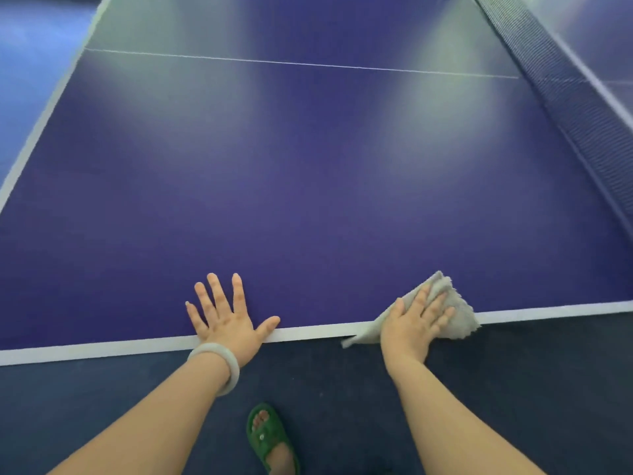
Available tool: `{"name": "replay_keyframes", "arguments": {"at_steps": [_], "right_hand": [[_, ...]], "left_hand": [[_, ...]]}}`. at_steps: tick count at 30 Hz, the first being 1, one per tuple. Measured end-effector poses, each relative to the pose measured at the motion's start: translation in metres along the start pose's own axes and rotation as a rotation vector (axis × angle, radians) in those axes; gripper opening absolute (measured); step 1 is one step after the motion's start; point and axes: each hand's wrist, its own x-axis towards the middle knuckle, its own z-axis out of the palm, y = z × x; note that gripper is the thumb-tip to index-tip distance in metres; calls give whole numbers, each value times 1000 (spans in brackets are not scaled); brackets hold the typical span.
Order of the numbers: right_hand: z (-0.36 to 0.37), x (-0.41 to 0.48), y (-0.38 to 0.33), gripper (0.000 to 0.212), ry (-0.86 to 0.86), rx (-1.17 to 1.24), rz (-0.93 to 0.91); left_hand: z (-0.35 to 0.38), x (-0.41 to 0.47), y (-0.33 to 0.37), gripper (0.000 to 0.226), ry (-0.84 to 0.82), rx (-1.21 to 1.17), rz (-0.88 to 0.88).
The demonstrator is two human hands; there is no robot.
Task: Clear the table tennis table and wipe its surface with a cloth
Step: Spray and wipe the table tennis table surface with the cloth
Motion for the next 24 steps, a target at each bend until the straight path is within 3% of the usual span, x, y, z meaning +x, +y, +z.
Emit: {"name": "replay_keyframes", "arguments": {"at_steps": [3, 7, 9, 13, 16, 20, 24], "right_hand": [[17, -28, -13, 63, -5, -13, -173], [14, -44, 4, 59, -64, -349, -587], [-3, -37, 18, 67, -112, -345, -716], [-44, -20, 37, 66, -262, 56, -484], [-66, -9, 62, 38, -372, 93, -381], [-95, 6, 107, 19, -516, 120, -190], [-132, 20, 161, 14, -559, 137, -162]], "left_hand": [[-1, 0, 0, 105, -4, 25, -5], [-5, 0, 2, 106, -22, 61, -25], [-8, -1, 4, 107, -39, 85, -42], [-15, -9, 18, 102, -1, 72, -100], [-12, -27, 44, 85, 10, 25, -88], [7, -75, 99, 60, 0, 62, 133], [28, -127, 167, 44, -29, -130, 309]]}}
